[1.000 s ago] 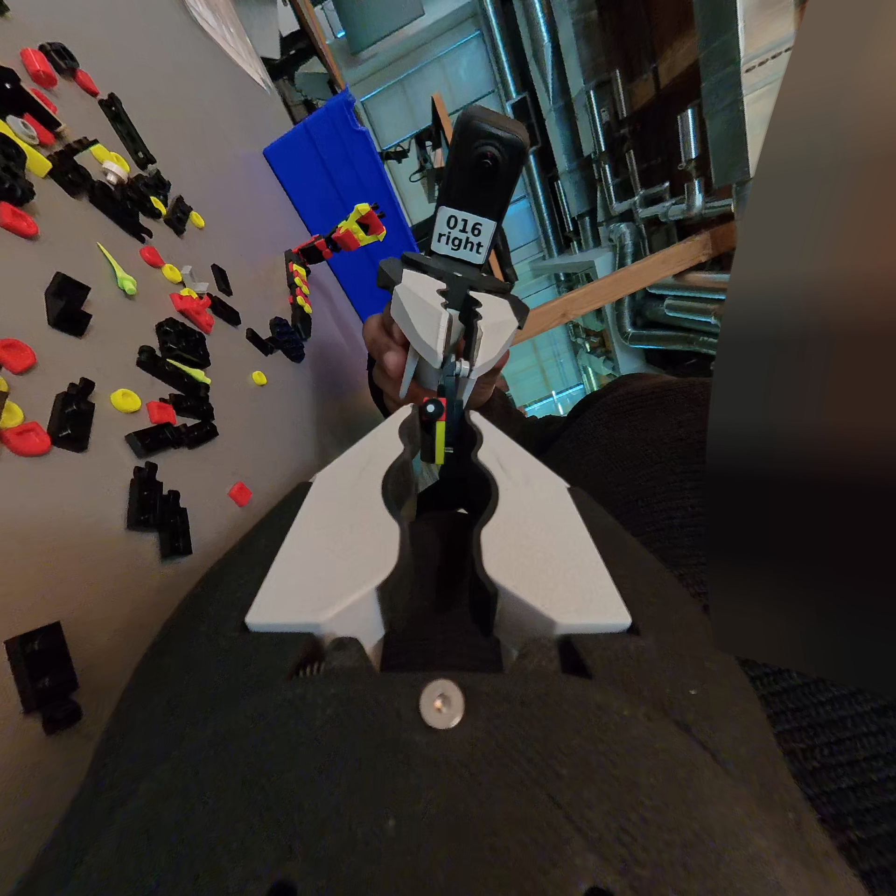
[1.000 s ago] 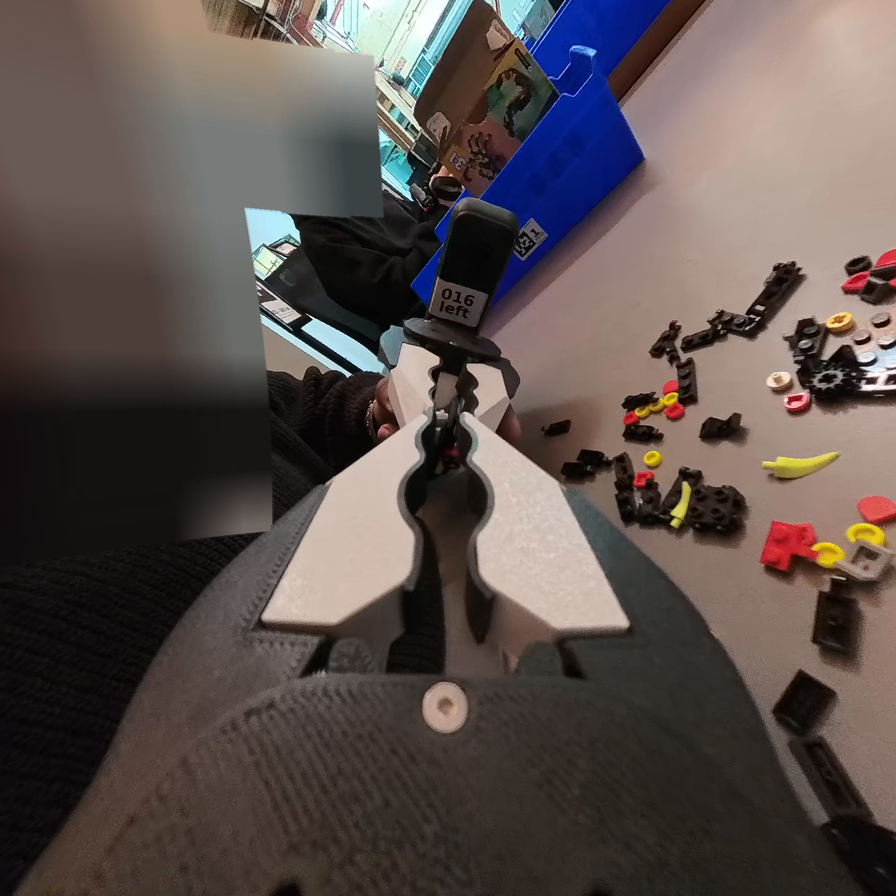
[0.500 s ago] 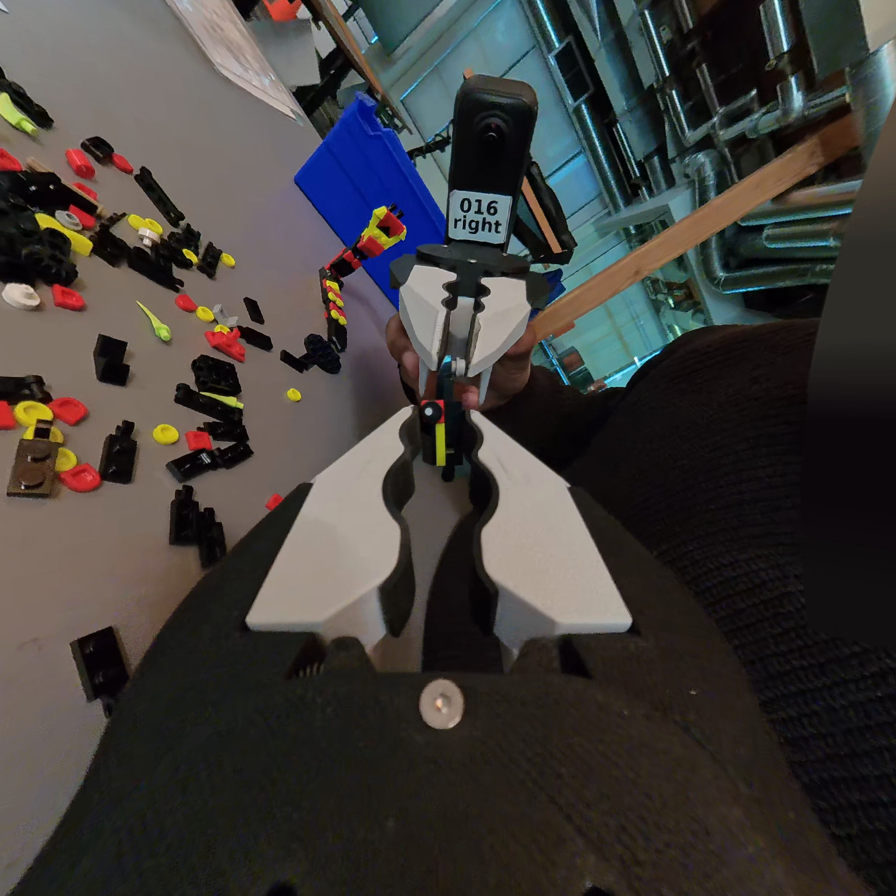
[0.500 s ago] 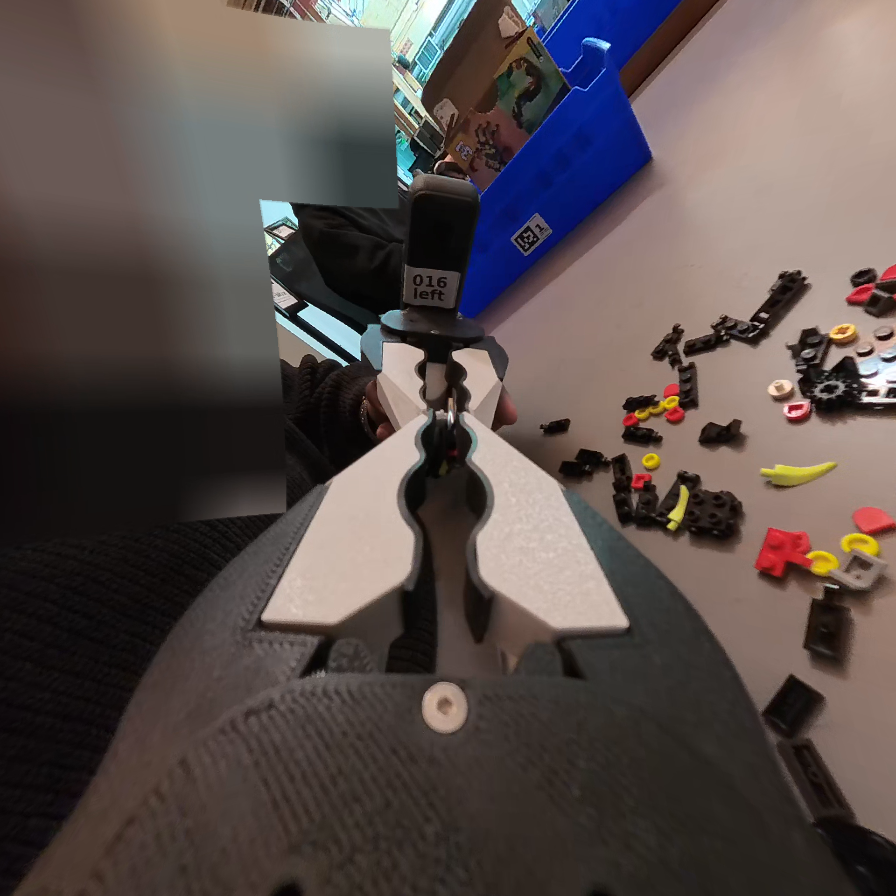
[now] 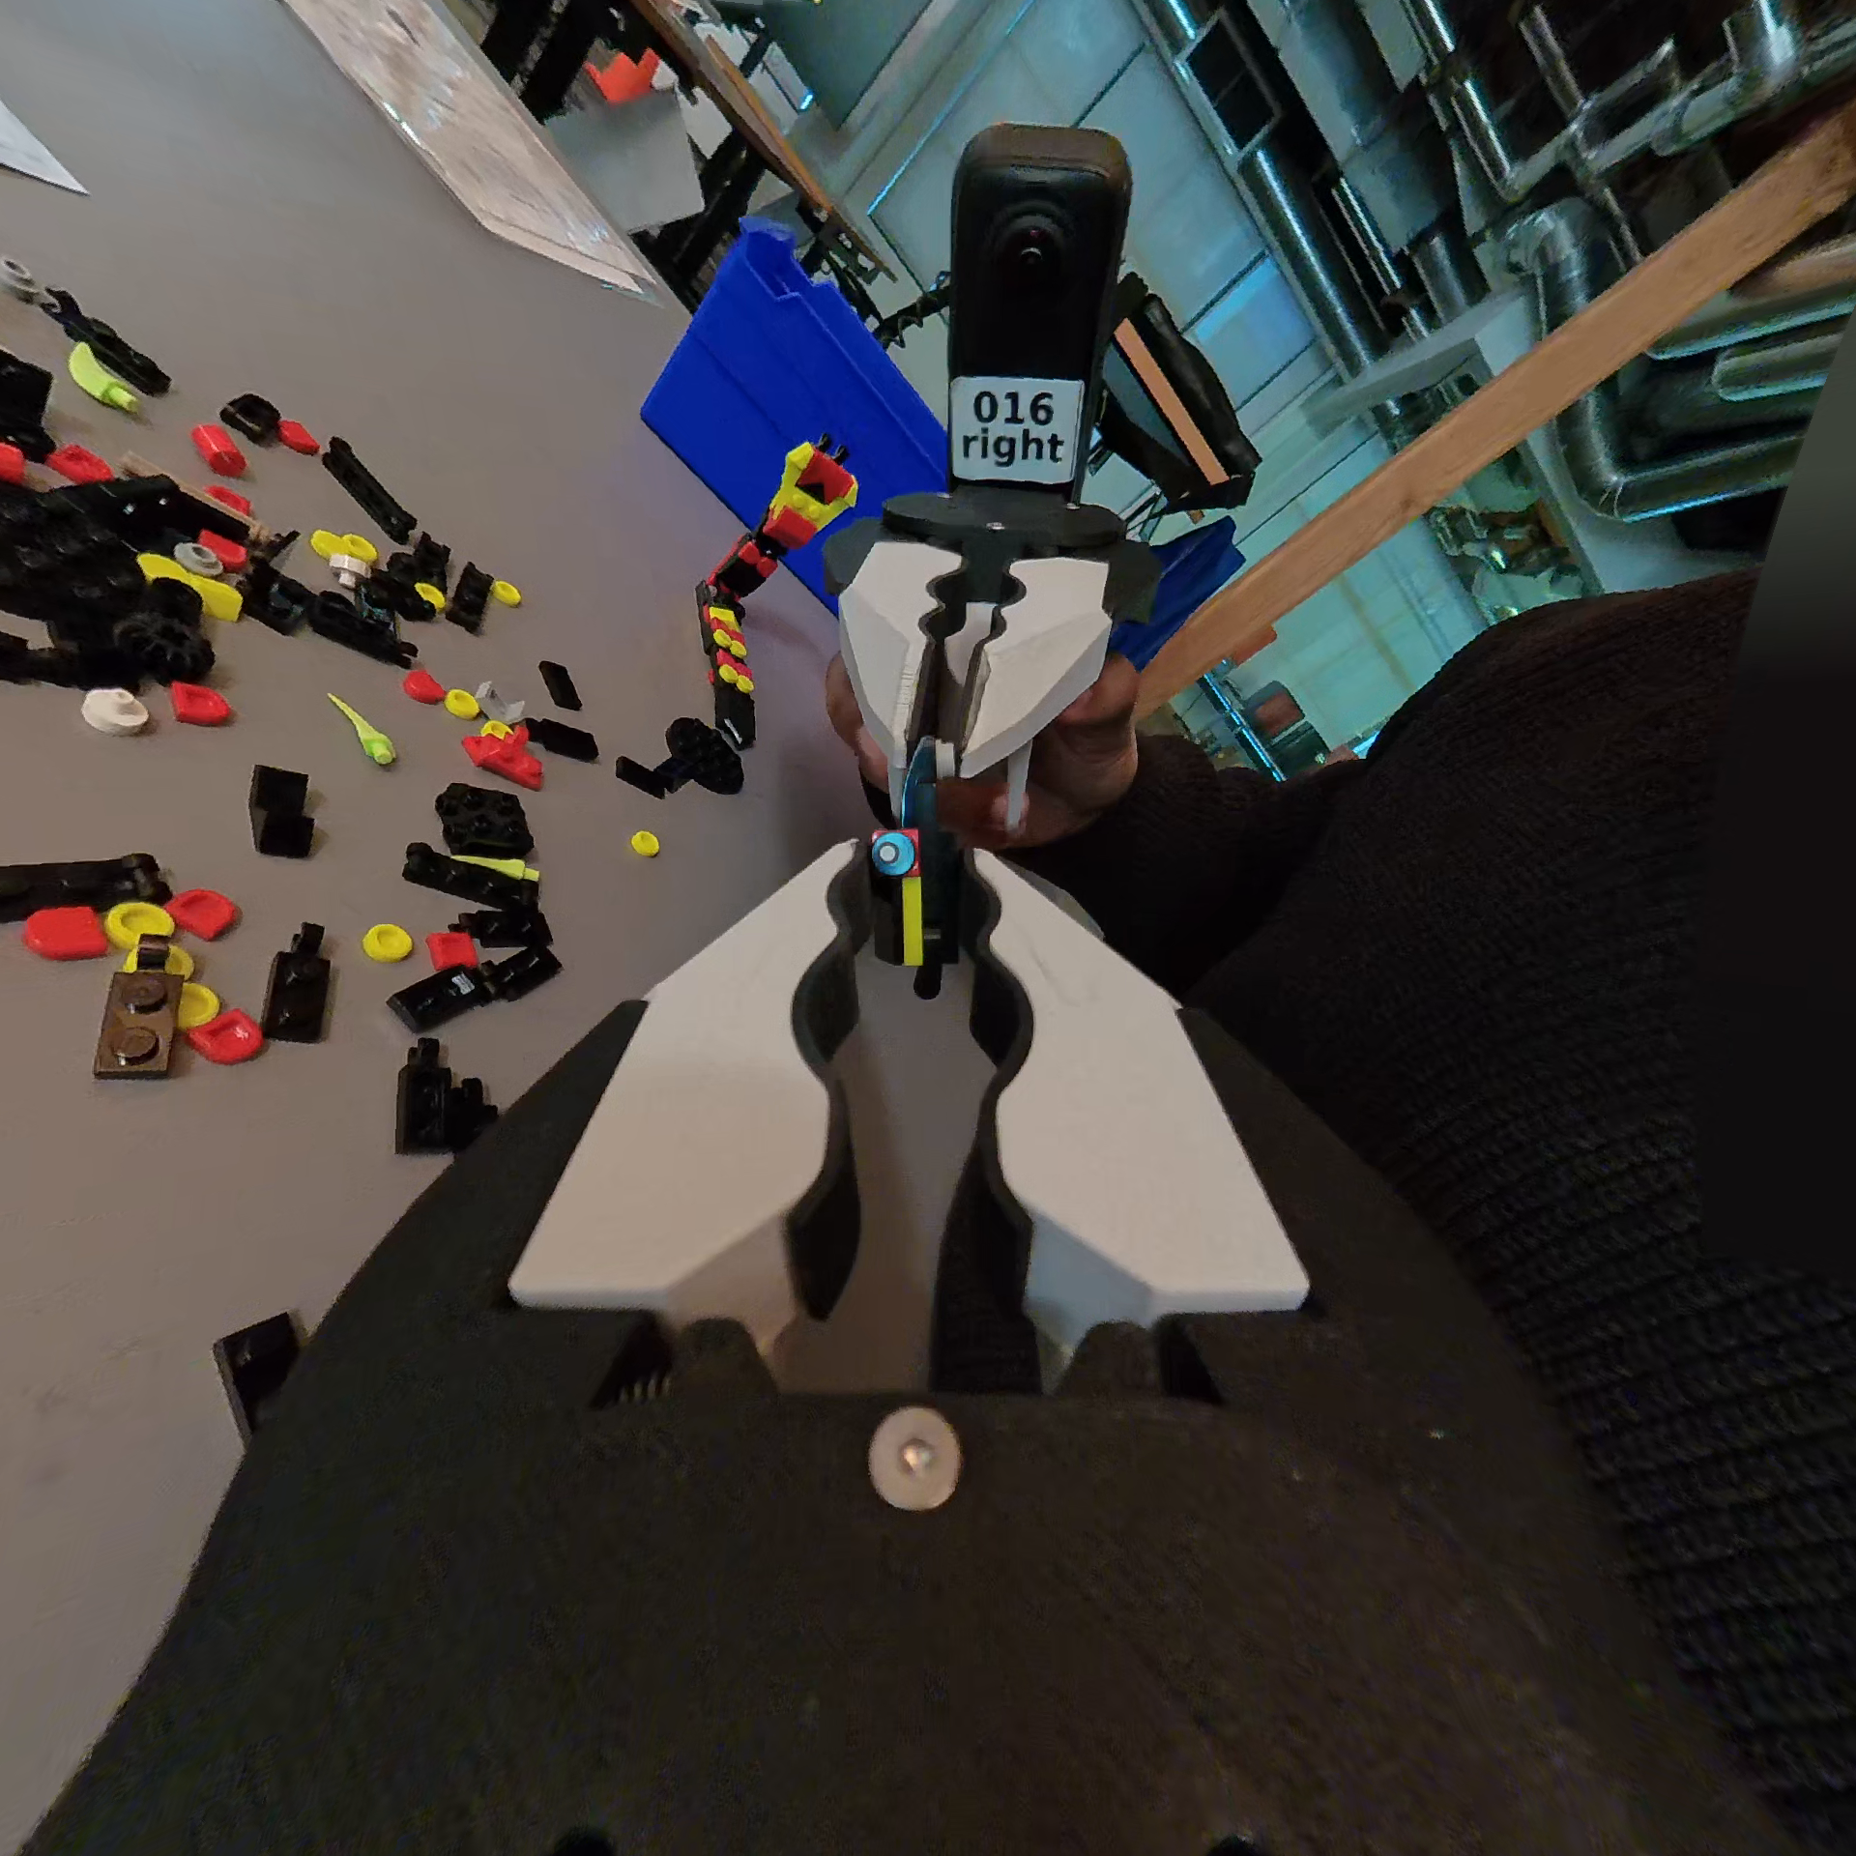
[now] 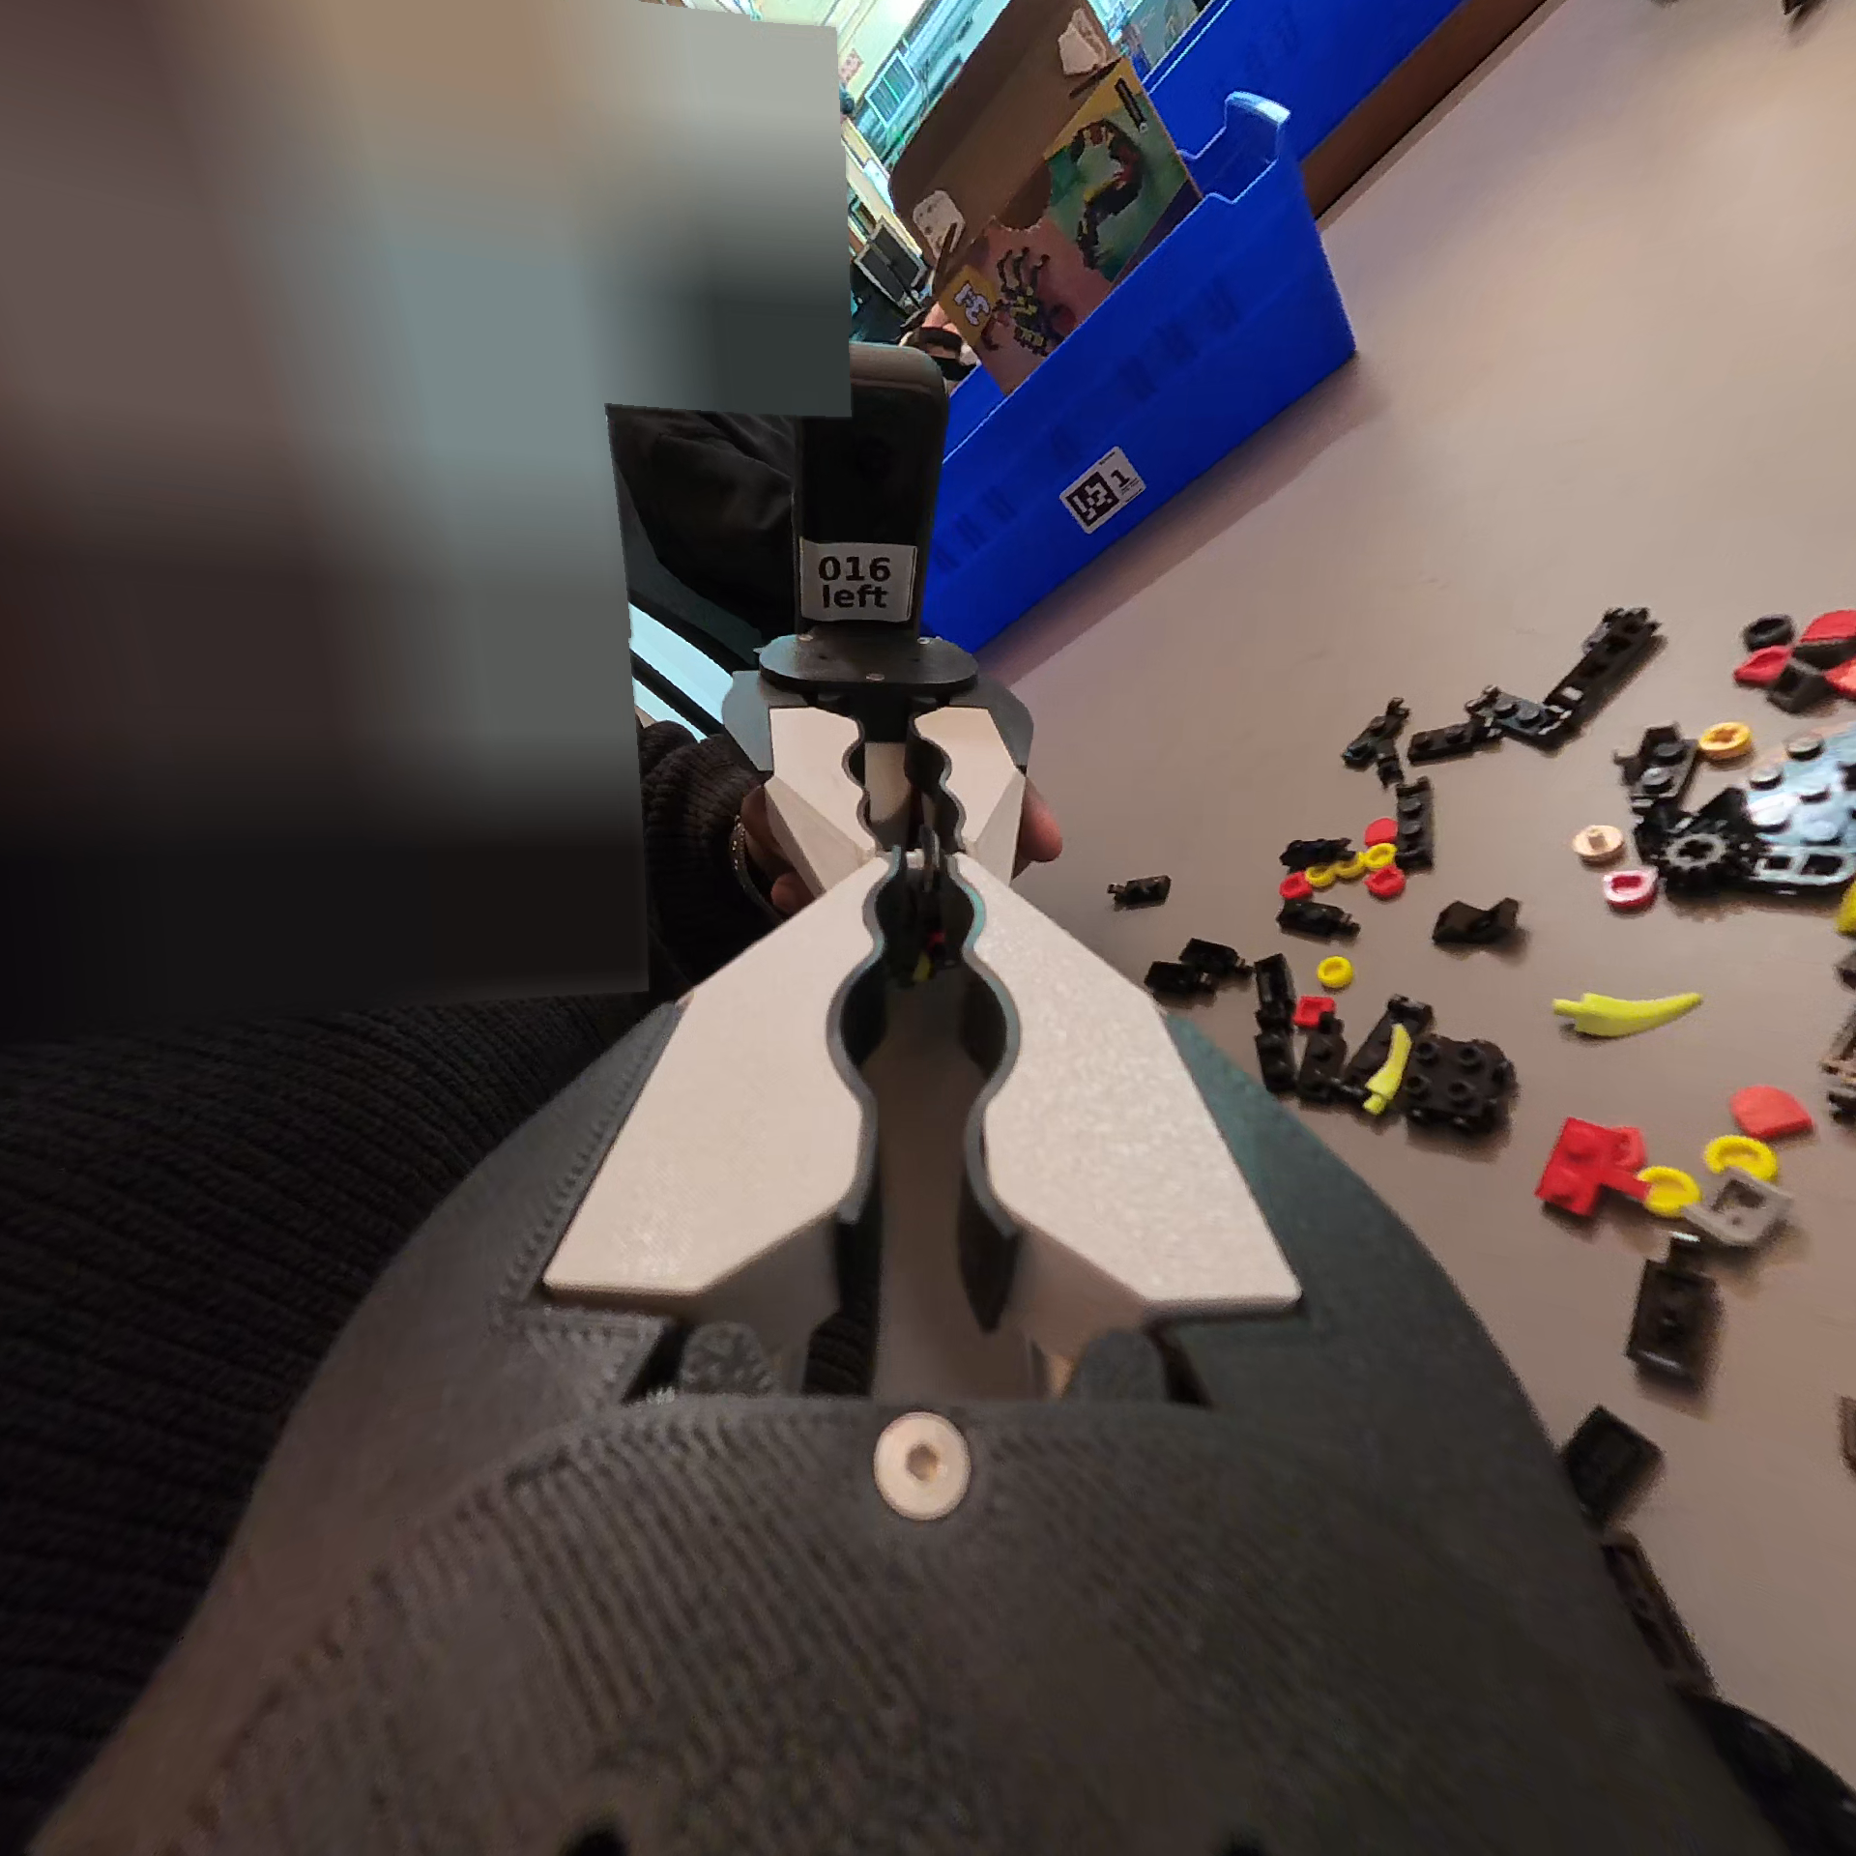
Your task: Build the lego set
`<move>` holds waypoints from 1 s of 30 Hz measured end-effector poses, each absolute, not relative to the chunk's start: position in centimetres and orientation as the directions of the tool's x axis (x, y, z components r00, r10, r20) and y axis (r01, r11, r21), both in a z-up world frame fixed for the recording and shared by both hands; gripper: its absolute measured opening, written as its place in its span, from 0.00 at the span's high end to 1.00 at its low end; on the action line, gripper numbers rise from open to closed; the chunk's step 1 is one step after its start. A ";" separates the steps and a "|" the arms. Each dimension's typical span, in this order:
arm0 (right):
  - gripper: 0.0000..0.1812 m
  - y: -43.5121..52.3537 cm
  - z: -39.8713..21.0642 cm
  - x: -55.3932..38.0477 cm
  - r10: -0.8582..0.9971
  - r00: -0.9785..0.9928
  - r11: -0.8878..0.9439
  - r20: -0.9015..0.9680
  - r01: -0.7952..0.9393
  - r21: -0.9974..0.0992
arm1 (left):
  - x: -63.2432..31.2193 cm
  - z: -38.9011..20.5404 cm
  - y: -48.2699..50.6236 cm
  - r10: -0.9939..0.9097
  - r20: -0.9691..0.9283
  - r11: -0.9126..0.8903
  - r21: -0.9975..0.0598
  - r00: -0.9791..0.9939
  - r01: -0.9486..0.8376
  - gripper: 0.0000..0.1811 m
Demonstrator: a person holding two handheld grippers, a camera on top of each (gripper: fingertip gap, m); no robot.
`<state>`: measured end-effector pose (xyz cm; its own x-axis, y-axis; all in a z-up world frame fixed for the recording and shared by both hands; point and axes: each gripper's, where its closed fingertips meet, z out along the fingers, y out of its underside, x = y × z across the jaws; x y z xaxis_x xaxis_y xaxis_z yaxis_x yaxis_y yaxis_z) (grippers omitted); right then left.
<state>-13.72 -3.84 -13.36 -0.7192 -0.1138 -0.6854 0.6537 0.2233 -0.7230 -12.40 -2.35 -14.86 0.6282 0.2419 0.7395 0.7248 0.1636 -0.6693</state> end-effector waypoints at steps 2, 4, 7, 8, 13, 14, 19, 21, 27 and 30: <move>0.98 -3.8 -13.3 -13.7 -0.110 -0.734 0.228 -0.671 0.638 -0.735 | -12.4 -14.8 -2.3 0.245 0.735 0.162 -0.674 0.632 0.721 0.93; 0.98 -3.8 -13.3 -13.7 -0.106 -0.747 0.229 -0.657 0.624 -0.747 | -12.4 -14.8 -2.3 0.245 0.734 0.162 -0.675 0.633 0.720 0.93; 0.98 -3.8 -13.3 -13.7 -0.101 -0.765 0.231 -0.636 0.604 -0.763 | -12.3 -14.8 -2.3 0.245 0.731 0.160 -0.679 0.637 0.717 0.93; 0.98 -3.7 -13.3 -13.7 -0.098 -0.772 0.232 -0.628 0.596 -0.769 | -12.3 -14.8 -2.3 0.242 0.732 0.161 -0.678 0.637 0.717 0.93; 0.98 -4.0 -13.5 -13.9 -0.066 -0.800 0.223 -0.596 0.571 -0.790 | -12.6 -15.0 -2.6 0.243 0.749 0.175 -0.659 0.616 0.732 0.92; 0.98 -4.0 -13.4 -14.0 -0.063 -0.797 0.211 -0.601 0.578 -0.789 | -12.7 -15.0 -2.6 0.237 0.759 0.183 -0.648 0.607 0.739 0.93; 0.87 -3.5 -12.9 -14.4 -0.078 -0.813 0.186 -0.577 0.556 -0.810 | -12.8 -14.9 -2.7 0.238 0.760 0.188 -0.647 0.605 0.738 0.93; 0.86 -3.2 -12.4 -14.7 -0.077 -0.816 0.162 -0.573 0.557 -0.814 | -12.8 -15.0 -2.7 0.253 0.745 0.177 -0.663 0.617 0.727 0.93; 0.84 -2.8 -12.0 -14.0 -0.108 -0.841 0.175 -0.529 0.508 -0.843 | -12.3 -14.0 -2.7 0.184 0.737 0.200 -0.676 0.650 0.710 0.93; 0.85 -2.9 -12.0 -13.2 -0.136 -0.852 0.183 -0.506 0.480 -0.858 | -11.9 -12.4 -3.2 0.071 0.755 0.253 -0.646 0.652 0.720 0.93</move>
<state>-13.23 -2.94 -12.01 -0.8517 -0.1358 -0.5062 0.4805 0.1834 -0.8576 -11.92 -3.15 -12.41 0.6520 0.0709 0.7549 0.7202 0.2534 -0.6459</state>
